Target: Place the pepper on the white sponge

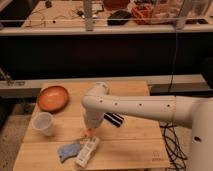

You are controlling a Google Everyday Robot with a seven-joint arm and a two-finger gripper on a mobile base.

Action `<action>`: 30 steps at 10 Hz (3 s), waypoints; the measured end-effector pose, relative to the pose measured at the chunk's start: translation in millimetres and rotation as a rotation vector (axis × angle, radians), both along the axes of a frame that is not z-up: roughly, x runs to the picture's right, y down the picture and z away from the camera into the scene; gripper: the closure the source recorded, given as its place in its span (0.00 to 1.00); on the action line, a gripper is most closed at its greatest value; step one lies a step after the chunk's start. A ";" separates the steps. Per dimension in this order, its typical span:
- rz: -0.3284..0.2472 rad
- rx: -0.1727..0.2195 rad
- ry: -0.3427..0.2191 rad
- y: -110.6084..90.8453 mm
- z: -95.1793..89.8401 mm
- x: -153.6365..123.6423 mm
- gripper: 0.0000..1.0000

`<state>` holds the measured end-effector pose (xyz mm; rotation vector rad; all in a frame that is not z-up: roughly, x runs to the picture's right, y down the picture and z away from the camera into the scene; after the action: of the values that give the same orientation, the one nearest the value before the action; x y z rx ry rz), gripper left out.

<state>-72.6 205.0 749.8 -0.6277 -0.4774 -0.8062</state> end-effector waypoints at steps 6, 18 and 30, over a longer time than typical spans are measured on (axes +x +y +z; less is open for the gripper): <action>-0.064 -0.004 -0.057 10.4 -0.8 -28.0 0.99; -0.129 -0.024 -0.139 28.5 -0.9 -60.6 0.77; -0.166 -0.030 -0.196 36.7 -6.8 -84.1 0.47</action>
<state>-156.7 241.6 743.1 -0.6249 -0.6229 -1.0255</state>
